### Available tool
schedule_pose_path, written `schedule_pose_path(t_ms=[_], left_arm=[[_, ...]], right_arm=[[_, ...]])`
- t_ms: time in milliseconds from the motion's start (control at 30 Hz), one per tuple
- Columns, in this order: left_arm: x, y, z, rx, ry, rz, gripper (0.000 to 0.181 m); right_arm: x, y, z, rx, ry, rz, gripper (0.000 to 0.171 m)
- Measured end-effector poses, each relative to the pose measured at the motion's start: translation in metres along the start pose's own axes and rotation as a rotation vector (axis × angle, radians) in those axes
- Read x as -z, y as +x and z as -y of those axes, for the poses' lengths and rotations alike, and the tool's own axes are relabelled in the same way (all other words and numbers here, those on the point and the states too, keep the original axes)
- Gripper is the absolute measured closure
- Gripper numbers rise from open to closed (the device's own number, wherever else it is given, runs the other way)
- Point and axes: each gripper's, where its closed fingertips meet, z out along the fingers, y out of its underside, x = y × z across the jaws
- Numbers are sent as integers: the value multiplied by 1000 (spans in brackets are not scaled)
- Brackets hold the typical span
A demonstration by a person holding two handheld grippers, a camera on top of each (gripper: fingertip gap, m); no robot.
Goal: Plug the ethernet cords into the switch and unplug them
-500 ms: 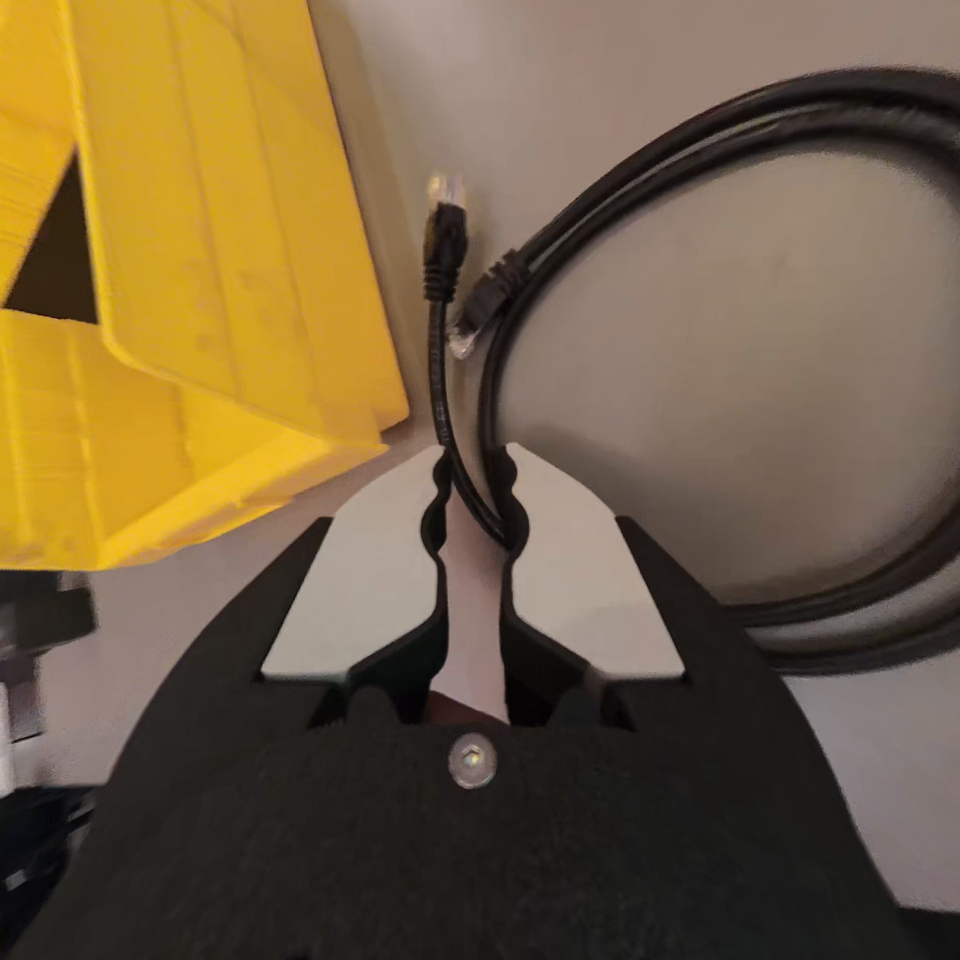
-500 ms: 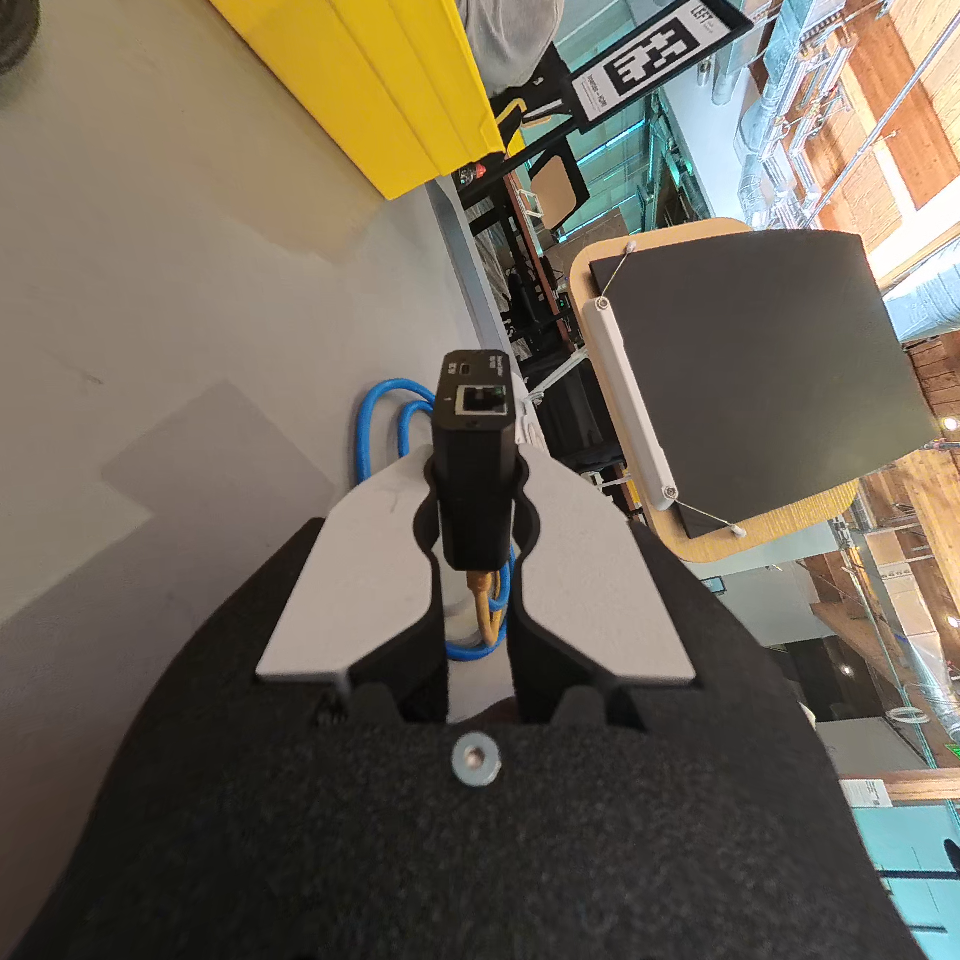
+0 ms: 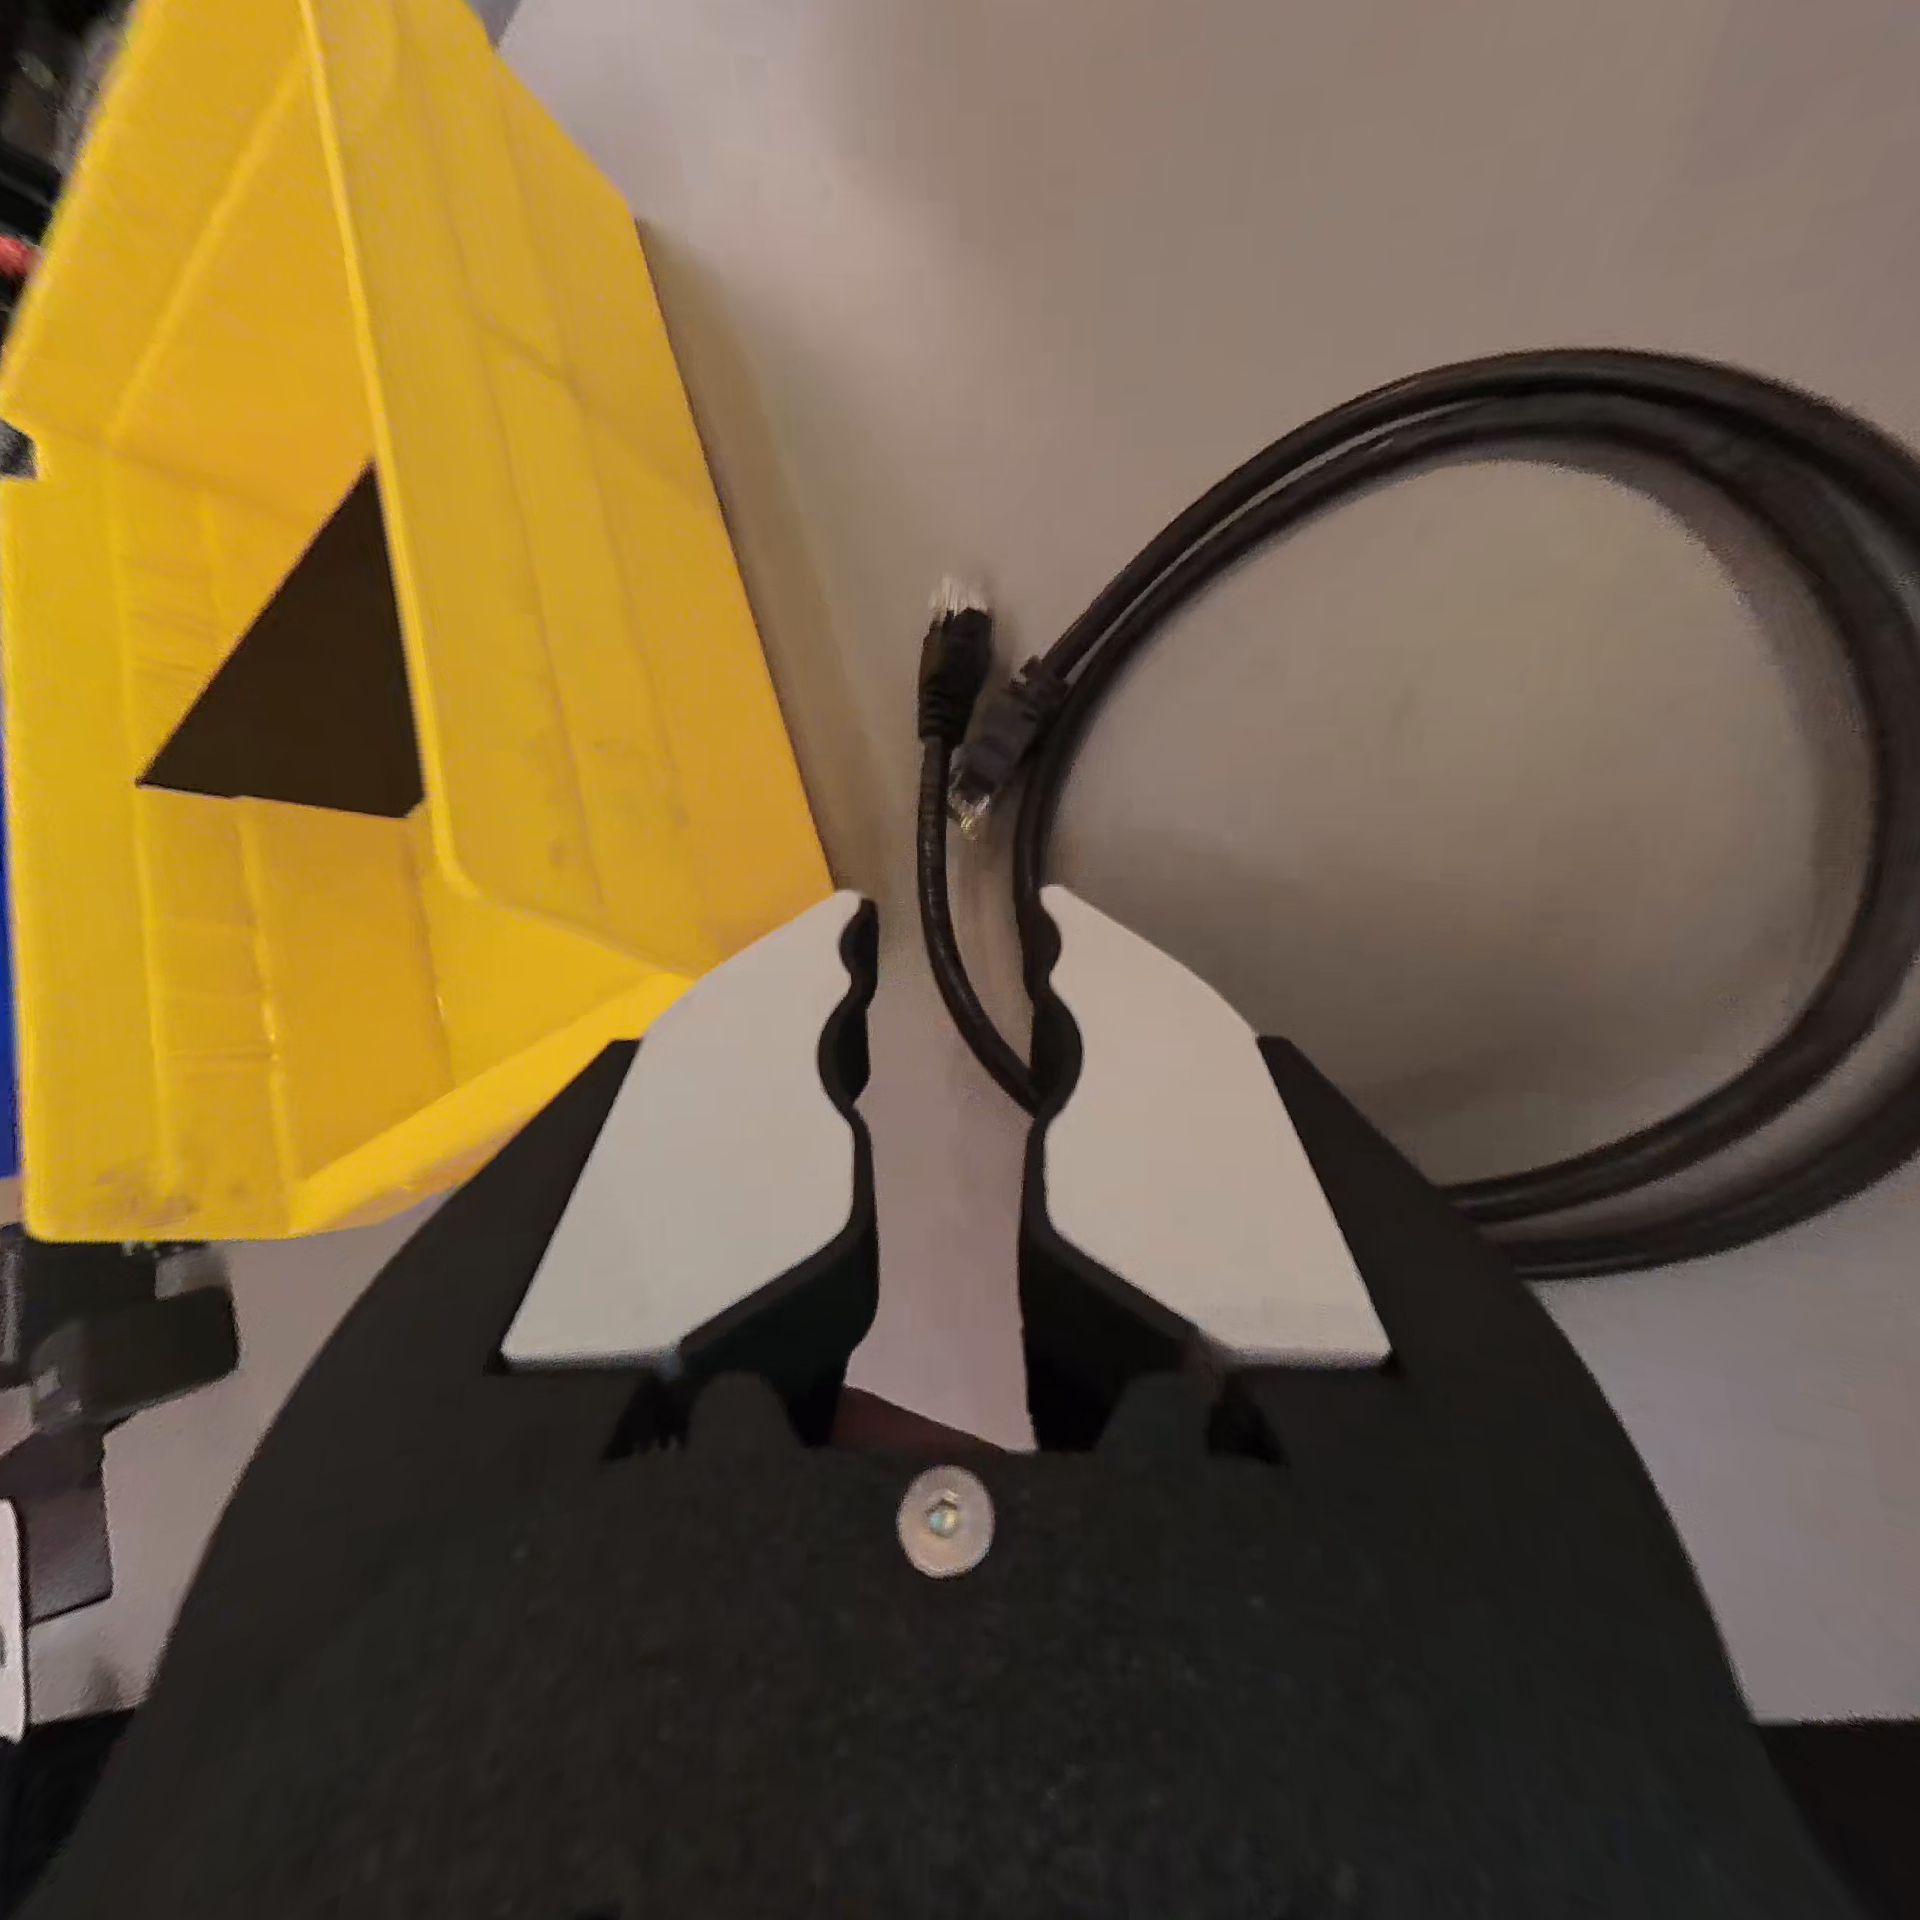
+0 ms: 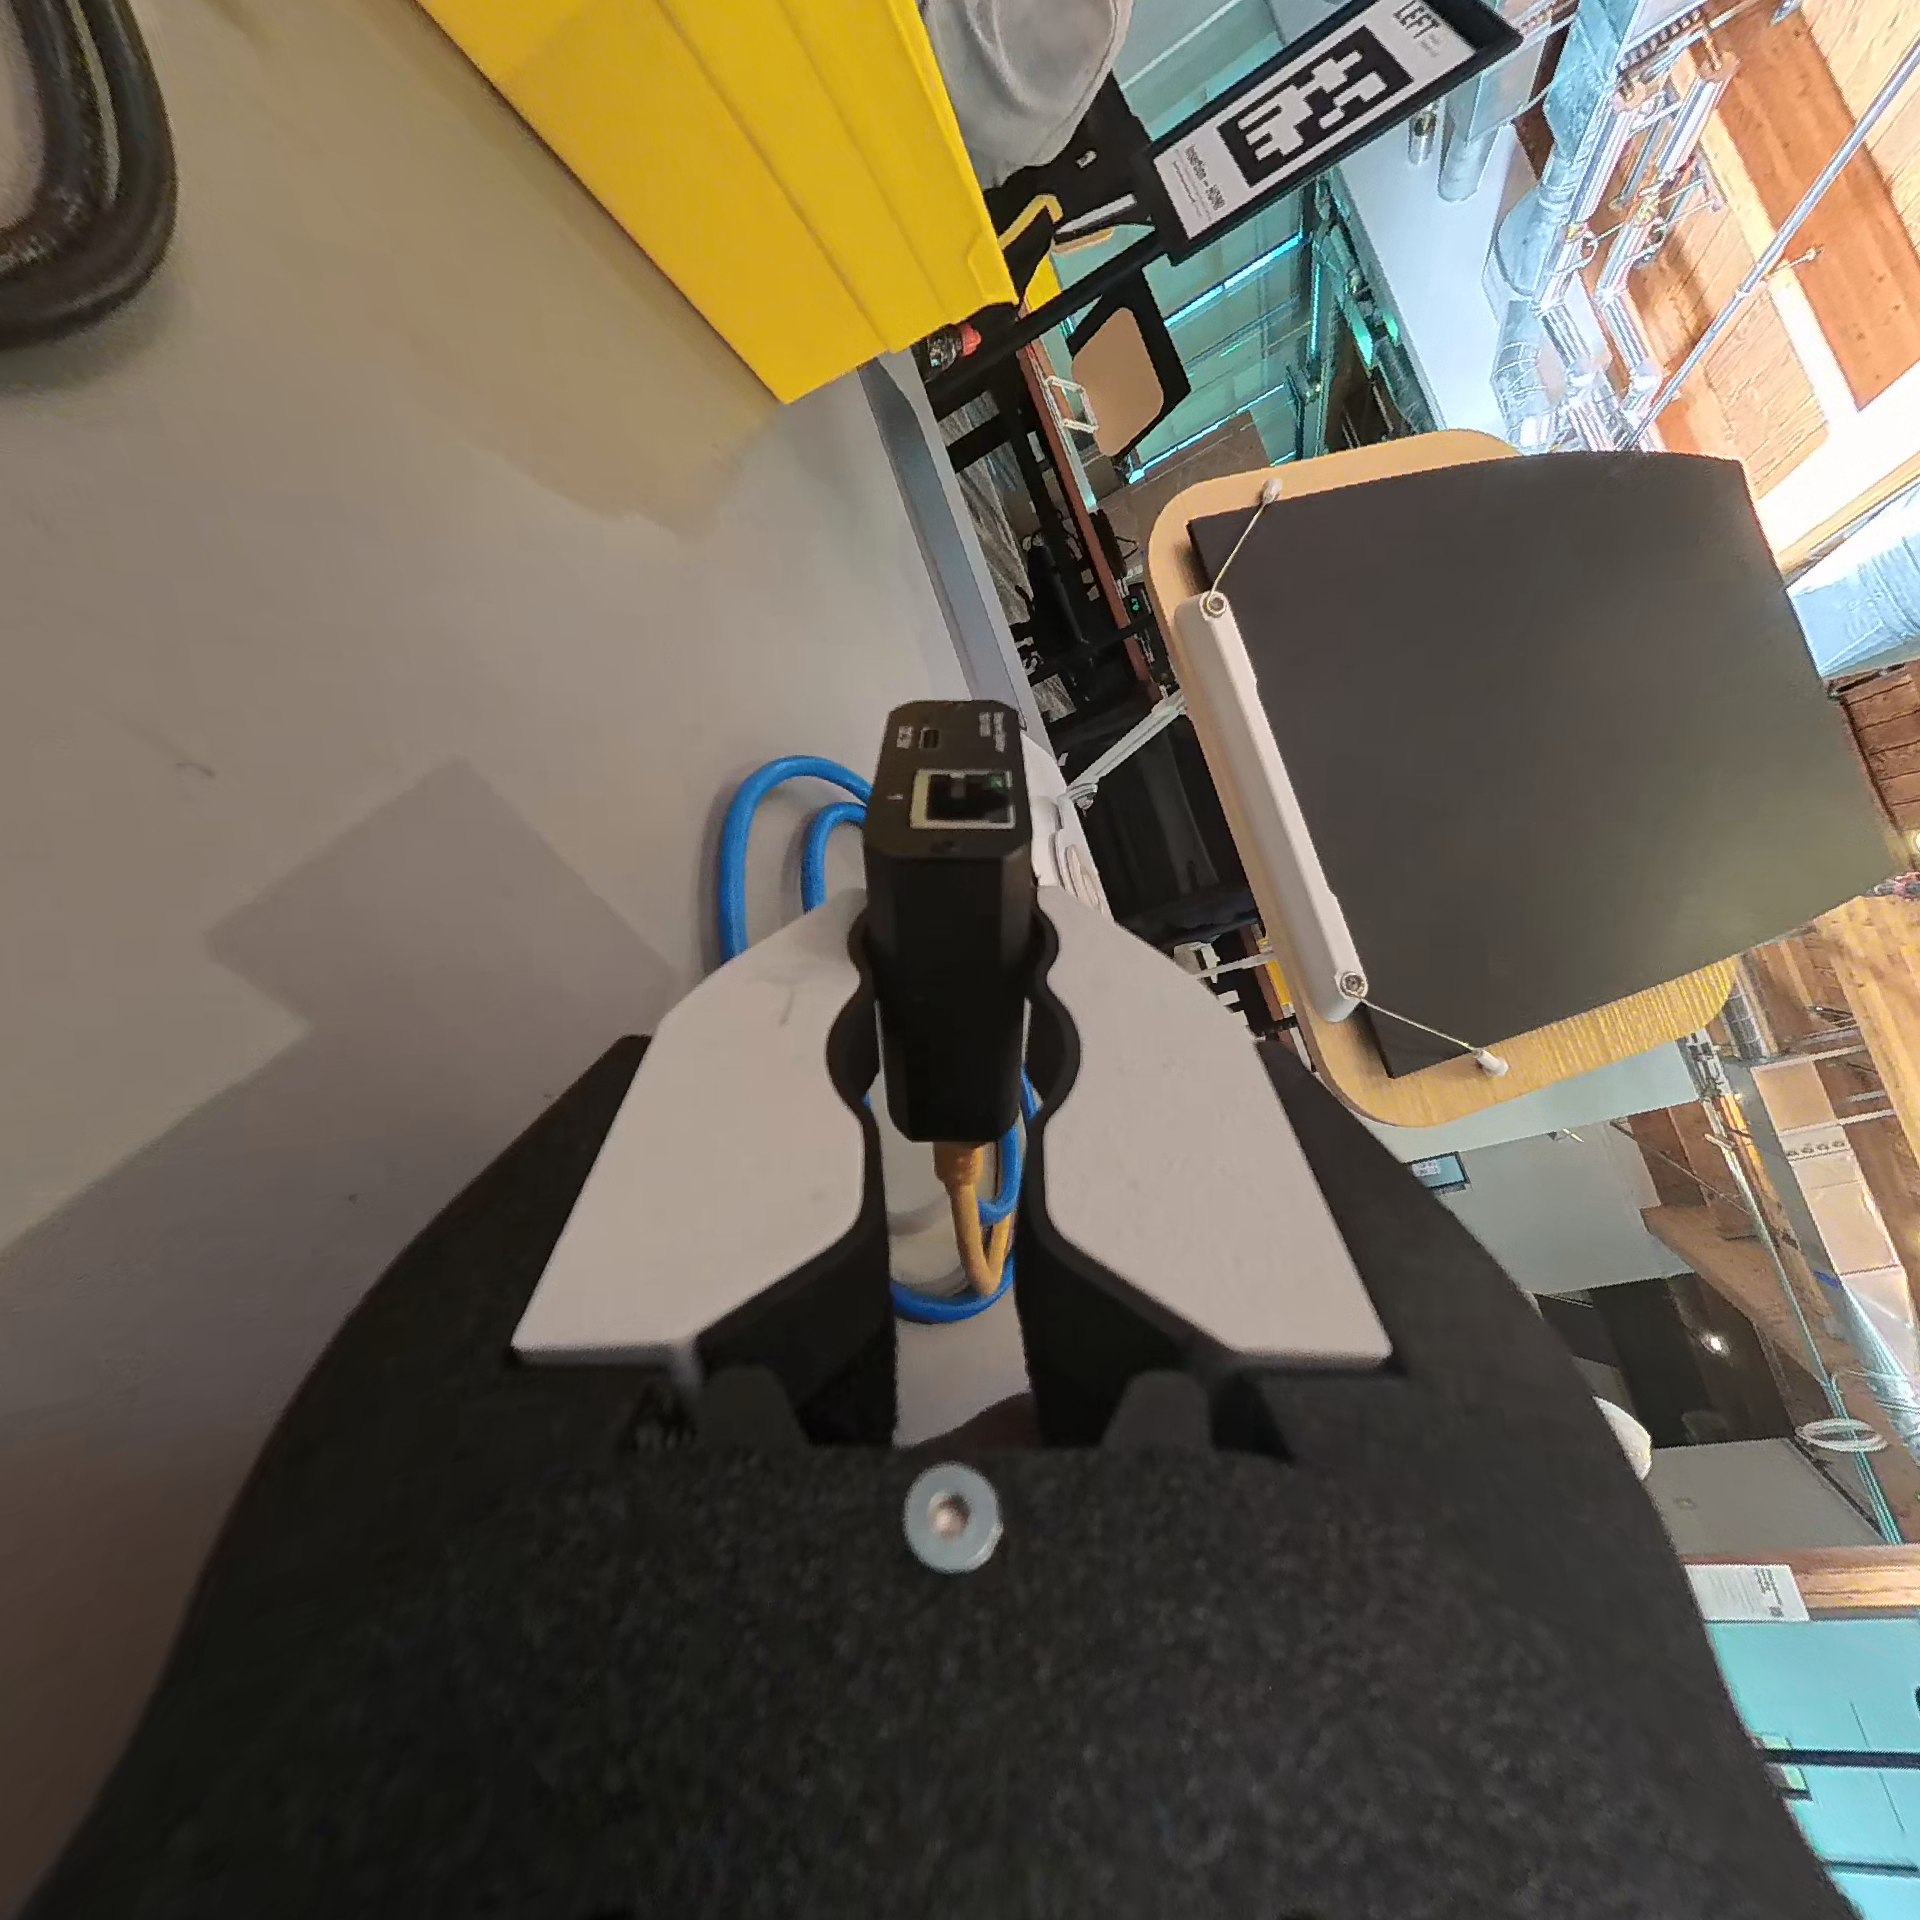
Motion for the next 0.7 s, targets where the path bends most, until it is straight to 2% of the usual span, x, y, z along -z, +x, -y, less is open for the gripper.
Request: schedule_pose_path(t_ms=[100,133,233,367,500,700], left_arm=[[-19,1,-18,48,-106,-30,149],[-24,7,-20,79,-120,-72,158],[-26,24,-9,132,-68,-185,165],[-17,51,6,69,-5,-311,162],[-18,40,12,-16,28,-201,153],[-16,13,16,-47,43,25,157]], right_arm=[[0,-1,0,6,0,1,147],[0,0,0,6,-1,2,147],[0,0,0,2,-1,2,148],[0,-1,1,5,-1,7,148],[0,-2,0,7,-2,11,148],[0,-2,0,4,-2,11,148]])
